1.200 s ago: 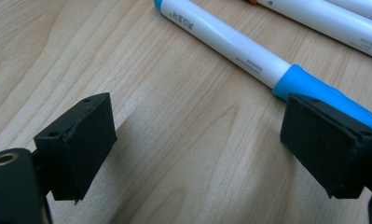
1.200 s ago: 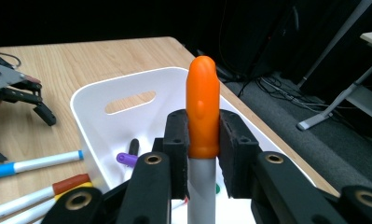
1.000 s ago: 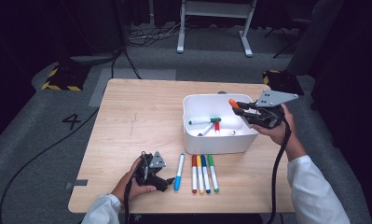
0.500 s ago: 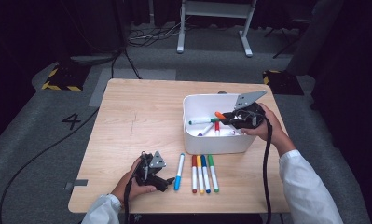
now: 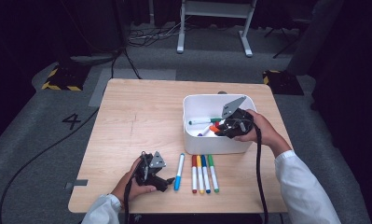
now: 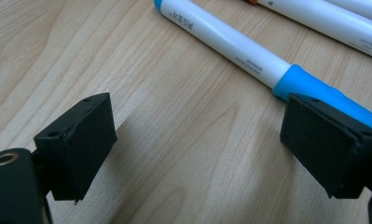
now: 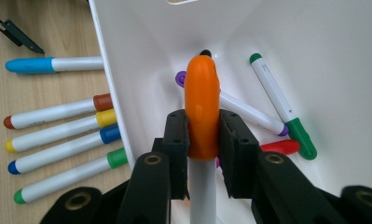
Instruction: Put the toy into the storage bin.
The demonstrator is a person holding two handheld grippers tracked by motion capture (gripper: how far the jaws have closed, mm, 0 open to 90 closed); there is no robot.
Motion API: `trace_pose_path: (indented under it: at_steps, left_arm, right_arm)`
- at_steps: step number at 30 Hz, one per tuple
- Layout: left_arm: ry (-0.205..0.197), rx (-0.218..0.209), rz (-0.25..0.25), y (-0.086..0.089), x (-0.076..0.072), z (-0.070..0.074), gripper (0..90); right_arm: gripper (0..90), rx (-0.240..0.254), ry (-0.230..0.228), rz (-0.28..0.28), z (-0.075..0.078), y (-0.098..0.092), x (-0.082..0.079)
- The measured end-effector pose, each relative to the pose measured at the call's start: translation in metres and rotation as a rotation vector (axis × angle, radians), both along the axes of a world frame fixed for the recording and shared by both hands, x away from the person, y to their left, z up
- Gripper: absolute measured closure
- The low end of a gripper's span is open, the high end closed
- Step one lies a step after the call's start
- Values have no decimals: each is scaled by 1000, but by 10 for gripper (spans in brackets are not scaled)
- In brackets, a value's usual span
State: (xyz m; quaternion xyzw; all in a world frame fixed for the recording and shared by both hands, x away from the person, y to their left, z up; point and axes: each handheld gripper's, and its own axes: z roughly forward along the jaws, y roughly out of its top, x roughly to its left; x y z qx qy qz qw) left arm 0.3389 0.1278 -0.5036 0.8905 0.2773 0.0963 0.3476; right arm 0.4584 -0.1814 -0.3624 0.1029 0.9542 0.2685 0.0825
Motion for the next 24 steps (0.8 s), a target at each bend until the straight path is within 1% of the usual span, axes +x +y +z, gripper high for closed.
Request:
trace_pose_path:
  at_steps: [1,2,3,6,8,10,12,14,15,17,19,22,24]
  left_arm:
    - [0,0,0,0,0,0,105]
    - [0,0,0,0,0,0,104]
    - [0,0,0,0,0,0,105]
    - [0,0,0,0,0,0,105]
    - [0,0,0,0,0,0,105]
    - [0,0,0,0,0,0,104]
    - [0,0,0,0,0,0,105]
    - [0,0,0,0,0,0,104]
    - [0,0,0,0,0,0,104]
    - [0,0,0,0,0,0,105]
    - [0,0,1,0,0,0,105]
    - [0,0,1,0,0,0,105]
    - [0,0,1,0,0,0,105]
  right_arm:
    - [735,2,2,-8,0,1,0]
    - [694,-3,-11,-19,0,2,0]
    - [671,3,-17,-35,0,3,0]
    - [641,24,-31,-60,1,1,0]
    - [620,52,-43,-80,2,-2,0]
    - [576,89,-52,-101,4,-6,0]
    - [547,127,-64,-133,6,-11,-1]
    - [513,169,-84,-150,8,-16,-2]
    - [495,190,-90,-164,9,-19,-4]
    - [479,225,-98,-175,11,-24,-7]
    - [442,252,-122,-195,15,-30,-12]
    - [390,278,-173,-224,21,-38,-23]
    - [365,300,-189,-243,25,-45,-30]
